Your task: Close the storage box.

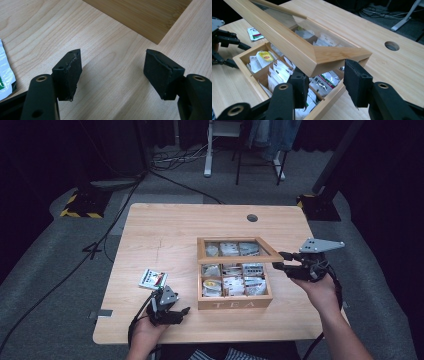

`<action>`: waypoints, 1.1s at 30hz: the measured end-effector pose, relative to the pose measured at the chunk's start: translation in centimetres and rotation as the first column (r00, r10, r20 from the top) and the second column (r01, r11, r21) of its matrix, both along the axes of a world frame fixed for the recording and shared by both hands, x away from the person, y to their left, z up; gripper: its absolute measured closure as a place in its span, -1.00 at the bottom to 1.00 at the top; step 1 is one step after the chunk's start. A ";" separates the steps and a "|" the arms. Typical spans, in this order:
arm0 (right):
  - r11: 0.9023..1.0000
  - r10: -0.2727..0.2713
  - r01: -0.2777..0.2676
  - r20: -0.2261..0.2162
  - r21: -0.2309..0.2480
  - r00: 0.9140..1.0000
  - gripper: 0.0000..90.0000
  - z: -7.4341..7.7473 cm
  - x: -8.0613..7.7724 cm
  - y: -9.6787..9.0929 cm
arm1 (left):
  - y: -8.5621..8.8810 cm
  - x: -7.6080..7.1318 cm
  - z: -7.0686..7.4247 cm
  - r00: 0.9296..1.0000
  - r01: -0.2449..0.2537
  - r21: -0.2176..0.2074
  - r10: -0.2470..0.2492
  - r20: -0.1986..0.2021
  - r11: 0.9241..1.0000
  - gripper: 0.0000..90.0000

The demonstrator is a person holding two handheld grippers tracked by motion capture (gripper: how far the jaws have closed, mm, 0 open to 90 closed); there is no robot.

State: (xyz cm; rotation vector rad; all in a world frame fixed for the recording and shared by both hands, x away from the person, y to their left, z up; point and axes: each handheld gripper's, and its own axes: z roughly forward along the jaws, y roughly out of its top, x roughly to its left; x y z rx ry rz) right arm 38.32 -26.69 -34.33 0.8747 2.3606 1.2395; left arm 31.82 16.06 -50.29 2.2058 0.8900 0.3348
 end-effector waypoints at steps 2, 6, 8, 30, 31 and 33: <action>1.000 0.004 -0.005 -0.014 -0.015 1.000 0.24 -0.1 -0.1 0.0 | 0.0 0.0 0.0 1.000 -0.001 -0.001 0.001 -0.001 1.000 -0.29; 0.999 0.010 -0.011 -0.045 -0.036 0.999 0.24 -0.2 -0.1 0.1 | 0.0 0.0 0.0 1.000 -0.001 -0.001 0.001 0.000 1.000 -0.29; 0.999 0.012 -0.014 -0.055 -0.047 0.998 0.24 -0.2 -0.2 0.2 | 0.0 0.0 0.0 1.000 -0.002 -0.001 0.002 0.000 1.000 -0.30; 0.981 0.075 -0.107 -0.191 -0.162 0.979 0.25 -1.2 -0.2 1.2 | 0.0 0.1 0.0 1.000 -0.007 0.002 0.007 0.003 1.000 -0.30; 0.980 0.075 -0.110 -0.200 -0.167 0.977 0.25 -1.2 -0.2 1.2 | 0.0 0.1 0.0 1.000 -0.007 0.002 0.007 0.003 1.000 -0.29; 0.978 0.079 -0.116 -0.206 -0.175 0.975 0.25 -1.2 -0.2 1.3 | 0.0 0.1 0.0 1.000 -0.007 0.002 0.007 0.003 1.000 -0.29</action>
